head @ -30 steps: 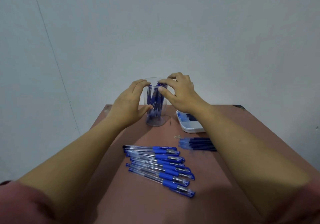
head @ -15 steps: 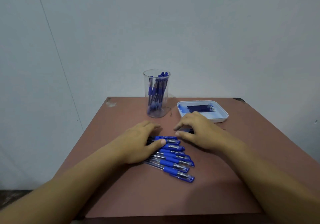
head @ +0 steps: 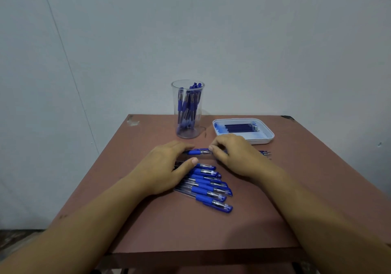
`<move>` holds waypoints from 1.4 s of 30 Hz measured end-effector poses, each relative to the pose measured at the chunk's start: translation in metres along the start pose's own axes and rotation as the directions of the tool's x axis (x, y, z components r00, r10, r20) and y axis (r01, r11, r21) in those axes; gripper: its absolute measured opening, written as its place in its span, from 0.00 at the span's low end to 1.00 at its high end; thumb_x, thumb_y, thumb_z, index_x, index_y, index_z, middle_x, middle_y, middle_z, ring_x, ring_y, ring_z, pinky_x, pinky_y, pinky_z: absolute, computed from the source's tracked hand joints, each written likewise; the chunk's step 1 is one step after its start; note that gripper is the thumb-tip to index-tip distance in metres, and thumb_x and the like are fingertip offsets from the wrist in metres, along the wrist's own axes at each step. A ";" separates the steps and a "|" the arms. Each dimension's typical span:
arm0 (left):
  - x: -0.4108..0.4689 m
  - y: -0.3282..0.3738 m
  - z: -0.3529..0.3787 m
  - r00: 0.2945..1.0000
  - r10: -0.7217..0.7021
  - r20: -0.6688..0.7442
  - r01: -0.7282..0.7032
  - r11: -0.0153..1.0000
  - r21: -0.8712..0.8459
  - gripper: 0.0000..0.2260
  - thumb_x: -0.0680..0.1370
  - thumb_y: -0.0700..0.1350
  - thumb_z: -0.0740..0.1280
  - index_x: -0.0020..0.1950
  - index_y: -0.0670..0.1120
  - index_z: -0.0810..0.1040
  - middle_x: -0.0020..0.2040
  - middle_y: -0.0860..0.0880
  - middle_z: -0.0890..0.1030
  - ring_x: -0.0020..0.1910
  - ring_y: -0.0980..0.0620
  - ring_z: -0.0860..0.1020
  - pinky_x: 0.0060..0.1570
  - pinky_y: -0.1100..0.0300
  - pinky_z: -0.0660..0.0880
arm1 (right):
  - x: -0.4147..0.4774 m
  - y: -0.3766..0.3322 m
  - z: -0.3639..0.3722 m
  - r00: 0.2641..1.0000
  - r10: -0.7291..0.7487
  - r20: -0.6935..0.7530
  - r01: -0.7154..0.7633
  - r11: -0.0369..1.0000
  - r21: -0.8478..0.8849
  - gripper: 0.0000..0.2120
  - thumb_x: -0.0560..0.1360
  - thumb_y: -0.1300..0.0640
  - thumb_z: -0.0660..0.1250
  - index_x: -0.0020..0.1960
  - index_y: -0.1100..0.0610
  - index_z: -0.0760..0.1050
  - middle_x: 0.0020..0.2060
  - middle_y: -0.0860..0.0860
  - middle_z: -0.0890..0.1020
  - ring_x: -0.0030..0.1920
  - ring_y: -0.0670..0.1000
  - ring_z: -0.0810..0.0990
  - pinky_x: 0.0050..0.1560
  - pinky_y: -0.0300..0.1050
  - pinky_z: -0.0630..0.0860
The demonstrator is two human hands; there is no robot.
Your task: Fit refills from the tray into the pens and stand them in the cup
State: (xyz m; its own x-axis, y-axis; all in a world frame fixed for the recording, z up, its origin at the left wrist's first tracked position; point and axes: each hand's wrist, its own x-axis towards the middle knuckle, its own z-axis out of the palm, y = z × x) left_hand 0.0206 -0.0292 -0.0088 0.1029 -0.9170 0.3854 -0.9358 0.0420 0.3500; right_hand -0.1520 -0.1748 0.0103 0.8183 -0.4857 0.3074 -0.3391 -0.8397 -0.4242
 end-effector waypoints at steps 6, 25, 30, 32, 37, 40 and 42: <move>0.011 -0.002 0.000 0.958 0.200 -0.206 -0.163 0.970 0.183 0.15 0.78 0.52 0.66 0.64 0.52 0.78 0.53 0.55 0.82 0.49 0.56 0.79 0.49 0.62 0.74 | -0.006 -0.004 -0.006 0.991 0.133 -0.020 -0.126 0.967 0.221 0.10 0.80 0.49 0.62 0.44 0.51 0.78 0.36 0.44 0.81 0.35 0.38 0.76 0.35 0.31 0.69; 0.017 -0.001 0.006 0.928 0.222 -0.299 -0.211 0.975 0.067 0.13 0.78 0.55 0.61 0.57 0.51 0.80 0.48 0.56 0.82 0.40 0.62 0.75 0.39 0.66 0.74 | -0.011 -0.010 -0.004 0.981 -0.034 -0.193 0.079 0.970 0.231 0.02 0.75 0.56 0.71 0.48 0.52 0.80 0.39 0.38 0.80 0.43 0.40 0.79 0.42 0.28 0.71; 0.017 -0.002 0.008 0.948 0.176 -0.264 -0.182 0.983 0.002 0.11 0.78 0.50 0.65 0.60 0.53 0.80 0.50 0.57 0.82 0.41 0.62 0.74 0.41 0.70 0.70 | -0.011 -0.008 -0.006 0.982 -0.065 -0.177 0.099 0.977 0.189 0.03 0.76 0.57 0.70 0.49 0.52 0.81 0.40 0.40 0.82 0.43 0.40 0.79 0.42 0.29 0.71; 0.017 -0.002 0.010 0.960 0.152 -0.235 -0.164 0.986 -0.032 0.12 0.78 0.51 0.64 0.60 0.55 0.80 0.51 0.58 0.82 0.42 0.62 0.74 0.41 0.67 0.71 | -0.012 -0.008 -0.007 0.982 -0.082 -0.167 0.111 0.979 0.173 0.03 0.76 0.57 0.70 0.48 0.52 0.81 0.40 0.40 0.82 0.43 0.40 0.79 0.41 0.29 0.71; 0.019 -0.002 0.010 0.986 0.088 -0.138 -0.107 0.984 -0.139 0.12 0.80 0.48 0.65 0.62 0.58 0.79 0.53 0.59 0.82 0.47 0.59 0.78 0.47 0.58 0.76 | -0.013 -0.004 -0.012 0.984 -0.114 -0.136 0.130 0.985 0.115 0.04 0.77 0.56 0.69 0.47 0.47 0.79 0.40 0.42 0.81 0.41 0.42 0.79 0.40 0.36 0.74; 0.020 0.000 0.009 0.995 0.052 -0.087 -0.068 0.978 -0.198 0.13 0.80 0.47 0.65 0.63 0.59 0.79 0.52 0.59 0.83 0.46 0.61 0.79 0.47 0.58 0.77 | -0.012 -0.003 -0.012 0.982 -0.133 -0.131 0.146 0.985 0.091 0.03 0.77 0.57 0.69 0.48 0.50 0.80 0.40 0.44 0.82 0.40 0.44 0.79 0.40 0.40 0.75; 0.020 0.001 0.008 0.997 0.040 -0.065 -0.054 0.972 -0.228 0.14 0.81 0.46 0.65 0.63 0.60 0.79 0.50 0.60 0.83 0.45 0.64 0.79 0.46 0.63 0.76 | -0.012 0.001 -0.014 0.980 -0.136 -0.143 0.148 0.986 0.076 0.03 0.76 0.59 0.69 0.48 0.53 0.81 0.40 0.44 0.82 0.42 0.42 0.79 0.40 0.35 0.73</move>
State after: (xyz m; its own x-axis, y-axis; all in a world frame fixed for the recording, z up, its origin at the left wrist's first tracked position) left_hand 0.0189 -0.0507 -0.0080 0.0872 -0.8868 0.4539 -0.8386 0.1806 0.5139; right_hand -0.1682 -0.1731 0.0186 0.7819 -0.3967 0.4809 -0.1780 -0.8814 -0.4375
